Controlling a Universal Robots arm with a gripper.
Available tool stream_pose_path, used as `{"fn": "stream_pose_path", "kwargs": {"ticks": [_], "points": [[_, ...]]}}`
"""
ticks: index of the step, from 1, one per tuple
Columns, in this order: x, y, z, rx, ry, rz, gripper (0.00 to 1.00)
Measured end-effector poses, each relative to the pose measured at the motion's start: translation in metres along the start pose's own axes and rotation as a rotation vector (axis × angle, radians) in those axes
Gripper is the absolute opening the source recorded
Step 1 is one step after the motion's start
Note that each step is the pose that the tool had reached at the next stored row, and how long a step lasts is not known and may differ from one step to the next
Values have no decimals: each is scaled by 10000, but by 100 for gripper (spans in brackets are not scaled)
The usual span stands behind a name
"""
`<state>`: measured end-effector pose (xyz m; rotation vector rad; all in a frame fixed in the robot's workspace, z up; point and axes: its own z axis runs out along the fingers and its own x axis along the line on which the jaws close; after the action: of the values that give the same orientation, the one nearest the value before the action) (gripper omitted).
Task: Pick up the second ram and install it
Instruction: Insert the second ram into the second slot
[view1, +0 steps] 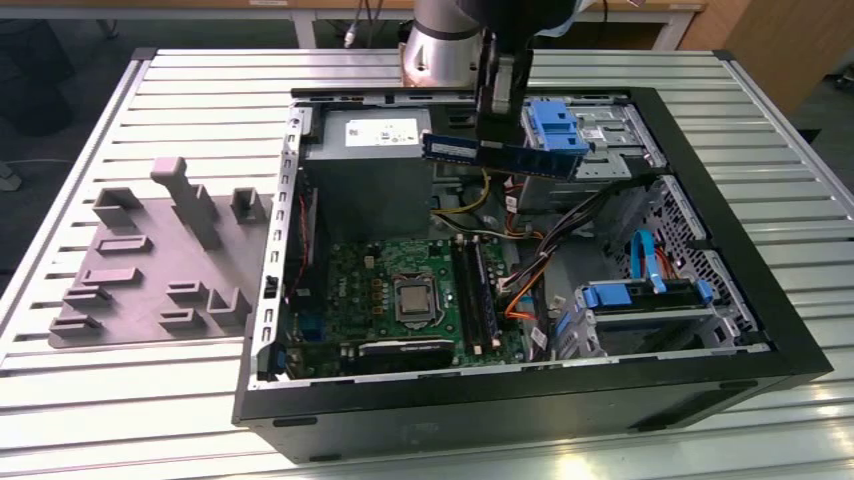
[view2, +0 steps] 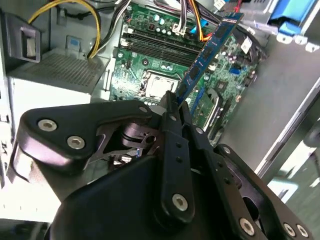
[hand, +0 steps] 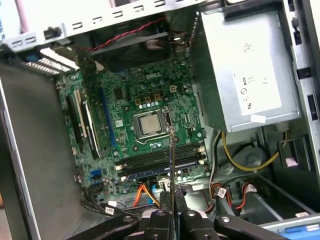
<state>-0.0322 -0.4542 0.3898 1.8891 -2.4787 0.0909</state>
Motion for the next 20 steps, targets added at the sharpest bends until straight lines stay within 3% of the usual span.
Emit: {"fn": "stream_pose_path", "kwargs": {"ticks": [20], "points": [[-4,2,69,-171,183,3522,14]]}}
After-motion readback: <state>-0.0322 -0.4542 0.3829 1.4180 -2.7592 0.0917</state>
